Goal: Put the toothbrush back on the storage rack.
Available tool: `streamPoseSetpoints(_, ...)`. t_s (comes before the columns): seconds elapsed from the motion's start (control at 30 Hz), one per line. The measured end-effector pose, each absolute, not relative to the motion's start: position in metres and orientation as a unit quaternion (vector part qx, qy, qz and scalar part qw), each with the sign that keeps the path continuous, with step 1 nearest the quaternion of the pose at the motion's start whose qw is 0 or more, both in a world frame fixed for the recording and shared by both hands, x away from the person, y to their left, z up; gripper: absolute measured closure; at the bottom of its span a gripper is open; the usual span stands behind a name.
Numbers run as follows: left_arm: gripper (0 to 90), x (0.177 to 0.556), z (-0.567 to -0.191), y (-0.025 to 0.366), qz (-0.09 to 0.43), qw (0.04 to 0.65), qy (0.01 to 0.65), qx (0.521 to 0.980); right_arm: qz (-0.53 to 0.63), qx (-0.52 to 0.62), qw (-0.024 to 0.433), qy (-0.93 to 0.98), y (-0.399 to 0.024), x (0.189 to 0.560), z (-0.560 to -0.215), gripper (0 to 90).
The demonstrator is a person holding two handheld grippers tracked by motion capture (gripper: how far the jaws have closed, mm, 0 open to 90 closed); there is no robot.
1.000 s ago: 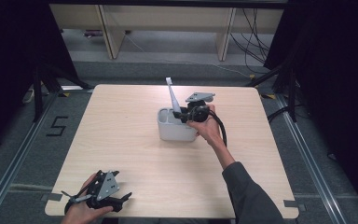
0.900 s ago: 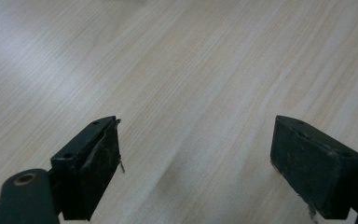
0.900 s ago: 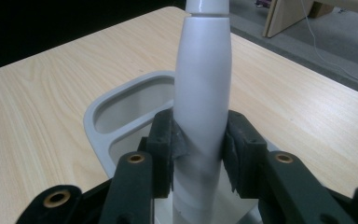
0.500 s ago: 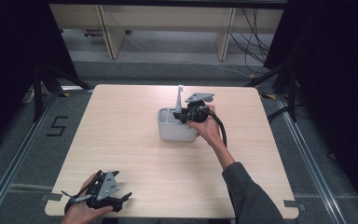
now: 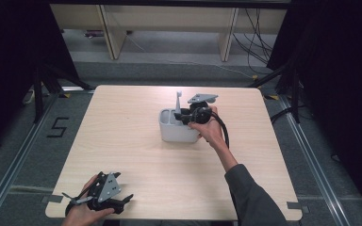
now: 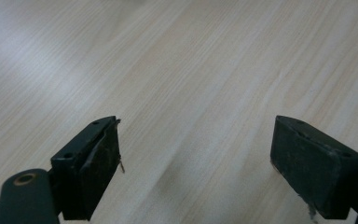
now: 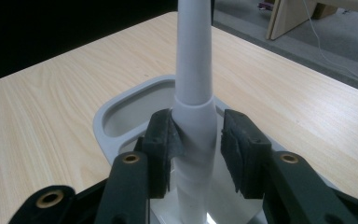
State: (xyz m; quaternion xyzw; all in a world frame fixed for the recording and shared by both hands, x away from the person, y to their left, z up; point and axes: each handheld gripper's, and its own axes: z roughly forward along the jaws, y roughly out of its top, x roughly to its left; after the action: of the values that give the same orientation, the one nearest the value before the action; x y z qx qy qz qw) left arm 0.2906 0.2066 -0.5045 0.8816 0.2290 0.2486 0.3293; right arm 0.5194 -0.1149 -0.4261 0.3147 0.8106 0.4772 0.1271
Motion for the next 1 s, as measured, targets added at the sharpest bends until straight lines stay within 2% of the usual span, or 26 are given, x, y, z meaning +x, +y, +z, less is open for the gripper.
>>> streamPoseSetpoints(0.03,15.2,0.291,-0.504,0.207,0.249,0.329,0.229,0.882,0.473,0.305,0.146,0.813,-0.116,0.52,-0.426,63.2)
streamPoseSetpoints(0.13,15.2,0.291,-0.504,0.207,0.249,0.329,0.229,0.882,0.477,0.301,0.134,0.814,-0.115,0.52,-0.426,62.2)
streamPoseSetpoints(0.63,15.2,0.291,-0.503,0.207,0.251,0.334,0.228,0.88,0.488,0.301,0.146,0.806,-0.118,0.516,-0.42,54.3)
streamPoseSetpoints(0.7,15.2,0.291,-0.504,0.207,0.249,0.335,0.23,0.879,0.483,0.307,0.134,0.809,-0.119,0.515,-0.419,52.3)
streamPoseSetpoints(0.73,15.2,0.291,-0.504,0.207,0.25,0.334,0.23,0.879,0.486,0.302,0.146,0.807,-0.119,0.515,-0.418,52.1)
streamPoseSetpoints(1.0,15.2,0.291,-0.503,0.207,0.25,0.333,0.228,0.88,0.492,0.31,0.144,0.801,-0.122,0.511,-0.414,50.9)
